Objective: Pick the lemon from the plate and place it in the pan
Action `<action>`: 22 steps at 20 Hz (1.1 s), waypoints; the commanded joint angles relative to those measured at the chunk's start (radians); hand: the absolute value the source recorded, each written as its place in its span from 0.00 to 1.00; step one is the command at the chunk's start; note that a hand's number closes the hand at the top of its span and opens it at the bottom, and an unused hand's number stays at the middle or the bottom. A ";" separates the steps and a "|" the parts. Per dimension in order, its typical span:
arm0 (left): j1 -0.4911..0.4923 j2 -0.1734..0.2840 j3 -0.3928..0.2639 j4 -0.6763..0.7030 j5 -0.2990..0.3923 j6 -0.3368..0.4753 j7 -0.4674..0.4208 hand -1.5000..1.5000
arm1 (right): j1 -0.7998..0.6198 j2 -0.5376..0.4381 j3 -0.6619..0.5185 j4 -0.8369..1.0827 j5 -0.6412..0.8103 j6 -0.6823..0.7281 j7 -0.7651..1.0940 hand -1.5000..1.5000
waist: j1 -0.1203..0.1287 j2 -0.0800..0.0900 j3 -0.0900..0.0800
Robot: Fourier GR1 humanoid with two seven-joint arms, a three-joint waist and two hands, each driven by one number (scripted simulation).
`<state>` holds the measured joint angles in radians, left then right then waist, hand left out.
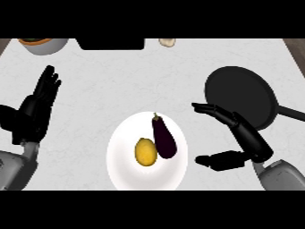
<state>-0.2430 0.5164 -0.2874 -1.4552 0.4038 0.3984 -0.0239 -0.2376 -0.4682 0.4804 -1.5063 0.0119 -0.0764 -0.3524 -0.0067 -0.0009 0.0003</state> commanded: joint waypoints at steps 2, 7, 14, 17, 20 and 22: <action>-0.022 -0.012 0.031 0.056 -0.001 -0.032 -0.014 0.50 | -0.083 -0.144 -0.014 -0.144 0.057 0.107 0.169 0.00 | -0.003 -0.001 -0.002; -0.003 -0.002 0.035 0.035 -0.008 -0.048 -0.015 0.50 | -0.197 -0.245 0.008 -0.307 0.073 0.253 0.447 0.00 | -0.001 -0.006 -0.003; -0.035 -0.082 0.004 0.013 -0.093 0.012 0.040 0.50 | -0.358 -0.115 0.013 -0.368 0.123 0.337 0.691 0.00 | 0.009 -0.002 -0.001; 0.006 -0.053 0.069 -0.008 -0.066 -0.061 0.027 0.50 | -0.462 -0.012 -0.017 -0.287 0.124 0.393 0.753 0.00 | 0.017 0.000 -0.001; -0.036 -0.065 0.118 0.053 -0.058 -0.105 0.032 0.50 | -0.464 0.045 -0.039 -0.244 0.109 0.450 0.736 0.00 | 0.012 0.001 -0.001; -0.030 -0.072 0.113 0.082 -0.075 -0.109 -0.001 0.50 | -0.486 0.104 0.001 -0.257 0.072 0.475 0.801 0.00 | 0.011 0.002 -0.001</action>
<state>-0.2631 0.4580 -0.2001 -1.4182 0.3353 0.3194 -0.0013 -0.6767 -0.4422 0.4739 -1.7916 0.1179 0.3352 0.3953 0.0051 -0.0008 -0.0007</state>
